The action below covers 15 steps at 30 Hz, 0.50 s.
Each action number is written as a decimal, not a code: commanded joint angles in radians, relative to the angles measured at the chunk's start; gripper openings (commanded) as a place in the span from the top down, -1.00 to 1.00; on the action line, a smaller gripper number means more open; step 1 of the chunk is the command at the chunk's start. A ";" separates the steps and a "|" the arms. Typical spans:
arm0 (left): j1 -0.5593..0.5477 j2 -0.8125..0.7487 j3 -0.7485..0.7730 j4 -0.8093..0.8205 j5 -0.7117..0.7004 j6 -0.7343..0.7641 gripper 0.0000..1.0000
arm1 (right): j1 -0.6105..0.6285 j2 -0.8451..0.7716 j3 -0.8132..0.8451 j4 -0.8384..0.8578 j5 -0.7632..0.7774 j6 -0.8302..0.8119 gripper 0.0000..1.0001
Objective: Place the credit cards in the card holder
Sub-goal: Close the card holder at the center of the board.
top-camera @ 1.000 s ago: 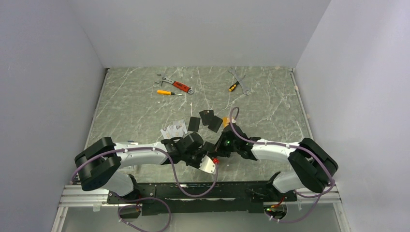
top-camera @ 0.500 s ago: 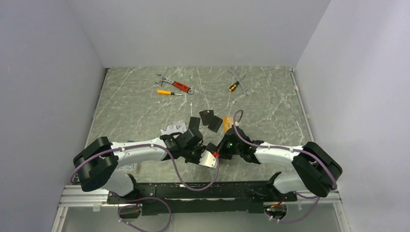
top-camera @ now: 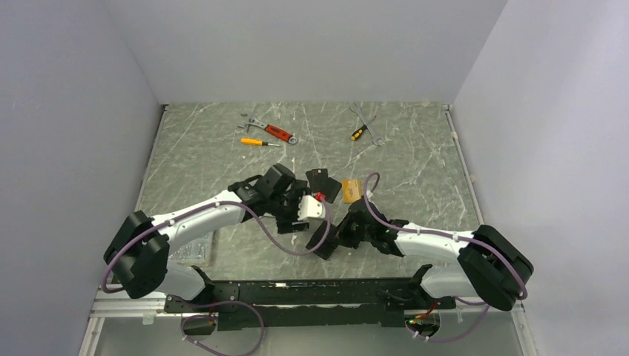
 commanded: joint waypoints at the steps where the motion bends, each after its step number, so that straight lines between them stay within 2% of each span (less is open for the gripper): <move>1: 0.105 -0.039 0.067 -0.061 0.087 -0.039 -0.85 | 0.029 0.041 -0.086 -0.481 0.139 -0.041 1.00; 2: 0.132 -0.039 0.079 -0.074 0.101 -0.049 -0.97 | 0.037 0.034 -0.079 -0.488 0.151 -0.043 1.00; 3: 0.157 -0.036 0.090 -0.095 0.110 -0.059 -0.98 | 0.042 0.027 -0.070 -0.490 0.159 -0.047 0.91; 5: 0.203 -0.037 0.110 -0.125 0.127 -0.077 -0.99 | 0.051 0.016 -0.042 -0.505 0.190 -0.057 0.55; 9: 0.293 -0.075 0.133 -0.184 0.116 -0.113 -0.99 | 0.074 -0.010 0.065 -0.523 0.244 -0.120 0.15; 15: 0.397 -0.158 0.160 -0.264 0.040 -0.142 -0.99 | 0.115 0.031 0.386 -0.654 0.283 -0.230 -0.07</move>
